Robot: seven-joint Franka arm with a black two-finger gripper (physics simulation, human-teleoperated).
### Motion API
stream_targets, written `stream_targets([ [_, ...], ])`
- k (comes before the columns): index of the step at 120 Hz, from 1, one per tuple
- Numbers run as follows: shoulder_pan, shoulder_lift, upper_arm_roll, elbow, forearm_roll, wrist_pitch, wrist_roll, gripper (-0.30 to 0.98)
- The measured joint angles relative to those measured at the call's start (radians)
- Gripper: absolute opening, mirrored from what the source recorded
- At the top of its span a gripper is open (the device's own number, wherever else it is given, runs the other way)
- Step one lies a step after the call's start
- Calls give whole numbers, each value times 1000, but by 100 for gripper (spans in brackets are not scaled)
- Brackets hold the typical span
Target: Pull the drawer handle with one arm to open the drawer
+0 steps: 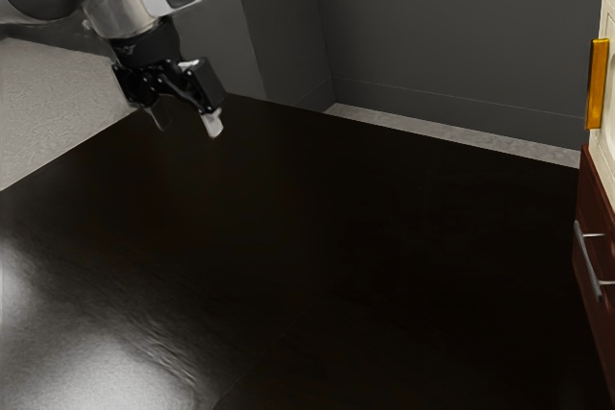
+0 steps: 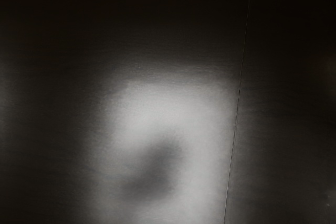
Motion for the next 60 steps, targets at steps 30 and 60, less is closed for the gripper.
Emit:
stream_targets([
  [30, -38, 25, -61, 56, -63, -1, -6, 69],
  [60, -18, 68, -99, 57, -91, 58, -48, 69],
])
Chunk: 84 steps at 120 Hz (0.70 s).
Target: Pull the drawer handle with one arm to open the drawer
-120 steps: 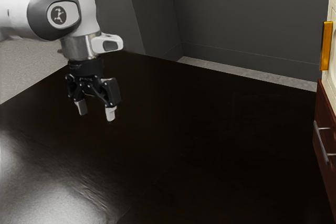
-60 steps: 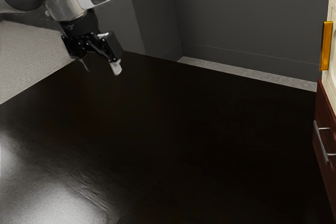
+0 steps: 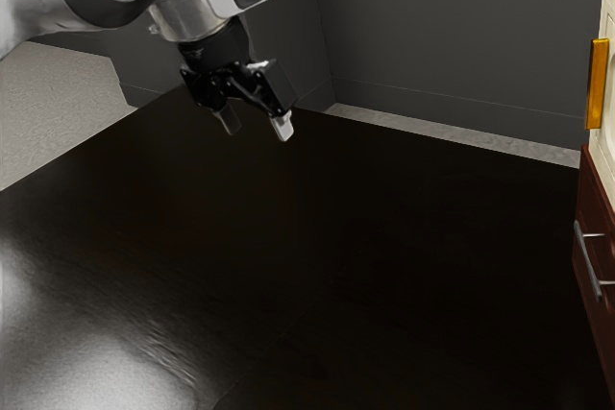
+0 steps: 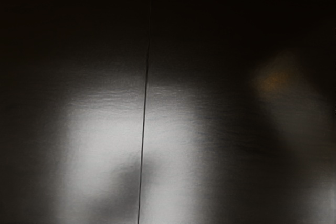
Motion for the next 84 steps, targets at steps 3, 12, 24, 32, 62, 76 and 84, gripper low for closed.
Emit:
stream_targets([
  [3, 2, 1, 0, 0, -4, 5, -6, 69],
  [12, 8, 8, -1, 0, -28, 20, -29, 69],
  [24, 6, 38, -10, 0, -89, 49, -72, 69],
  [32, 4, 58, -24, 0, -115, 70, -97, 69],
  [62, 2, 109, -69, 0, -216, 138, -188, 69],
  [76, 1, 128, -103, 0, -261, 162, -252, 69],
  [84, 0, 134, -119, 0, -283, 172, -290, 69],
])
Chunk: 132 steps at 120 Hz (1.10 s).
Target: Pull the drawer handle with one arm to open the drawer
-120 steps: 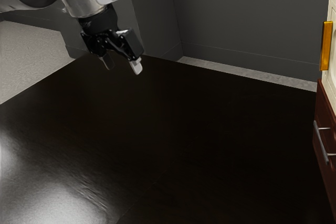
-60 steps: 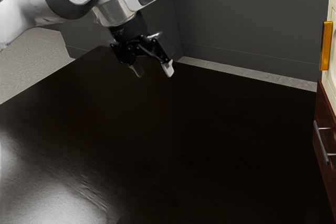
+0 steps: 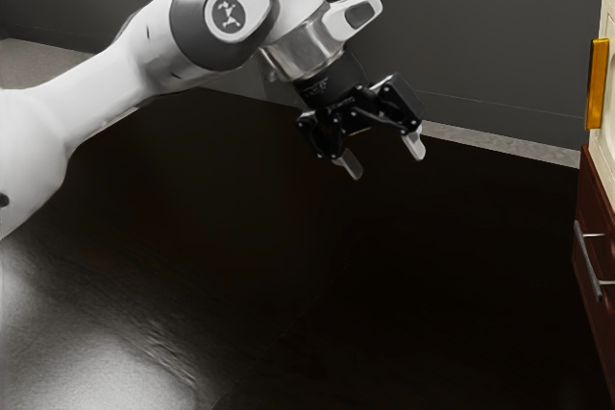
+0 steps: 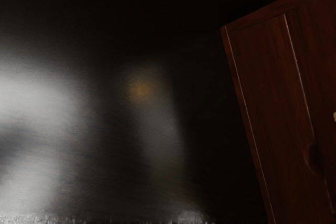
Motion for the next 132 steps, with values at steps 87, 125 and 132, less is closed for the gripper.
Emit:
stream_targets([
  [87, -28, 112, -146, 0, -54, 159, -219, 69],
  [125, -48, 135, -187, 13, -51, 206, -259, 67],
  [132, -55, 141, -188, 13, -50, 210, -264, 64],
])
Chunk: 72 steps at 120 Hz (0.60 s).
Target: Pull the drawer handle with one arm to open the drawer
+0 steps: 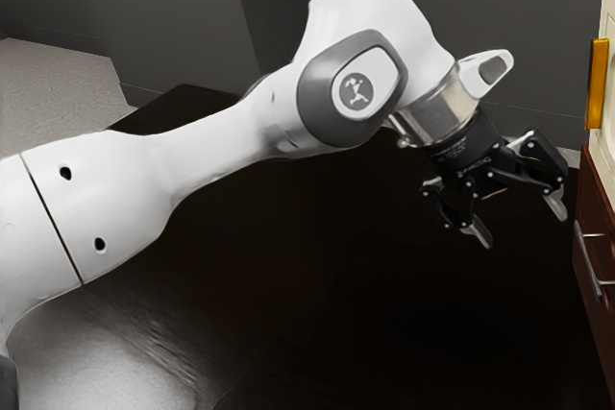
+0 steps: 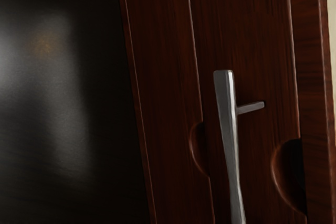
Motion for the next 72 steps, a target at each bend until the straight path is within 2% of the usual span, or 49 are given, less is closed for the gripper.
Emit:
stream_targets([
  [39, -42, 34, -1, 5, 12, 43, -23, 46],
  [72, -43, 56, -13, 17, 12, 91, -33, 41],
])
